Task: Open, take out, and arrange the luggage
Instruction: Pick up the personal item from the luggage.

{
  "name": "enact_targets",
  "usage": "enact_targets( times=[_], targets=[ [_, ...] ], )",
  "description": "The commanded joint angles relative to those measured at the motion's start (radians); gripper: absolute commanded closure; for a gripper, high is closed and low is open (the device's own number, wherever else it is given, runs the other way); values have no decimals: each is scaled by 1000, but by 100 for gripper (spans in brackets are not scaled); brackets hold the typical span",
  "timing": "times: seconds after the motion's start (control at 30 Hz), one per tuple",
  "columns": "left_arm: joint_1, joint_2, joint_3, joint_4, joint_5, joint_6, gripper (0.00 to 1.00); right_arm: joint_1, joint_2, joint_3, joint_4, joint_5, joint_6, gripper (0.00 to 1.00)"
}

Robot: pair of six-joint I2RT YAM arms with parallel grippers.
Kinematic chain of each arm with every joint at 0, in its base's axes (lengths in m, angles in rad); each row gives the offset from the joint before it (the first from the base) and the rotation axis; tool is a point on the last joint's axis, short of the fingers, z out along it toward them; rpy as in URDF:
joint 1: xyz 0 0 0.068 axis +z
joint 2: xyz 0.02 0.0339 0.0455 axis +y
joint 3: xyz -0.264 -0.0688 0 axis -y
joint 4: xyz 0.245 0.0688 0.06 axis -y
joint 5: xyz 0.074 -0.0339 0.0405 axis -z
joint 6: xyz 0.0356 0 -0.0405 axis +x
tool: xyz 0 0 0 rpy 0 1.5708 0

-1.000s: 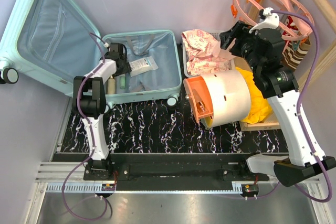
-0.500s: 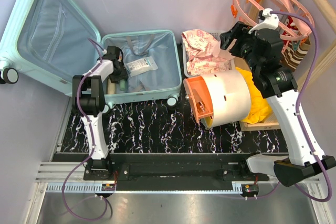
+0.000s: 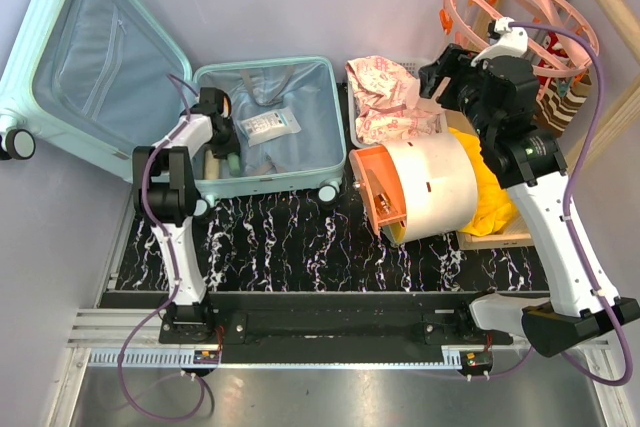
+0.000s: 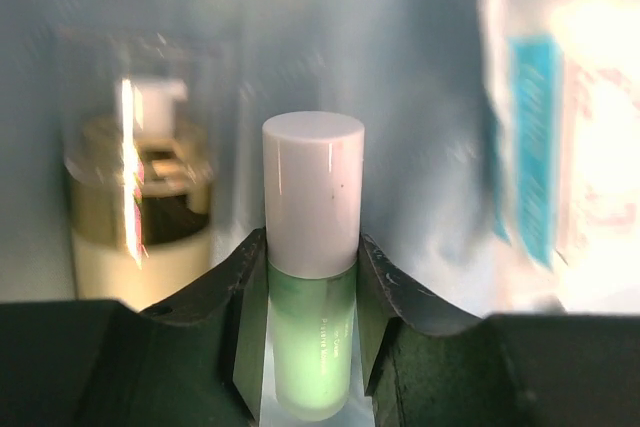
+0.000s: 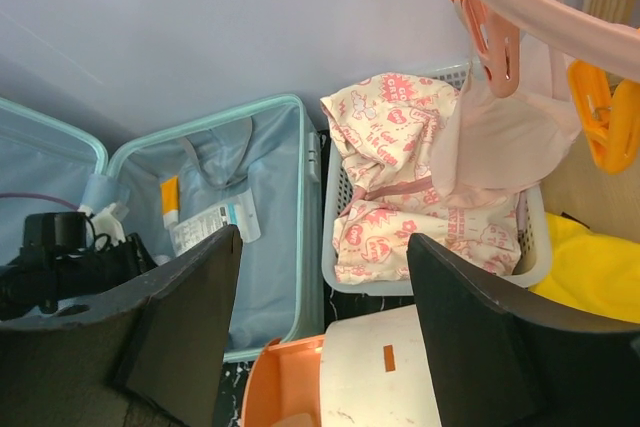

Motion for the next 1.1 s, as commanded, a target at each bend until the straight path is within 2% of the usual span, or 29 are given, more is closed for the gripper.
enact_targets(
  times=[0.0,0.2,0.33,0.53,0.63,0.67,0.77,0.87,1.07],
  targets=[
    [-11,-187,-4,48,79,-19,100,3,6,53,25,-54,-85,24],
    [-33,-388,-103,187,151,-146,100,33,83,124,34,-164,-113,26],
    [-73,-503,-162,266,206,-261,100,156,143,191,19,-138,-208,24],
    [-185,-659,-251,457,281,-576,100,228,299,337,-63,-315,-116,23],
    [-246,-686,-281,520,283,-706,100,245,384,417,-131,-397,-67,24],
    [-260,-701,-310,548,284,-779,100,250,435,446,-197,-413,-61,24],
    [-300,-713,-341,626,304,-869,100,267,521,571,-326,-445,-62,26],
    [-330,-713,-340,628,330,-887,100,286,568,650,-388,-474,-69,27],
    [-343,-730,-355,656,332,-920,100,311,565,600,-389,-500,-67,29]
  ],
)
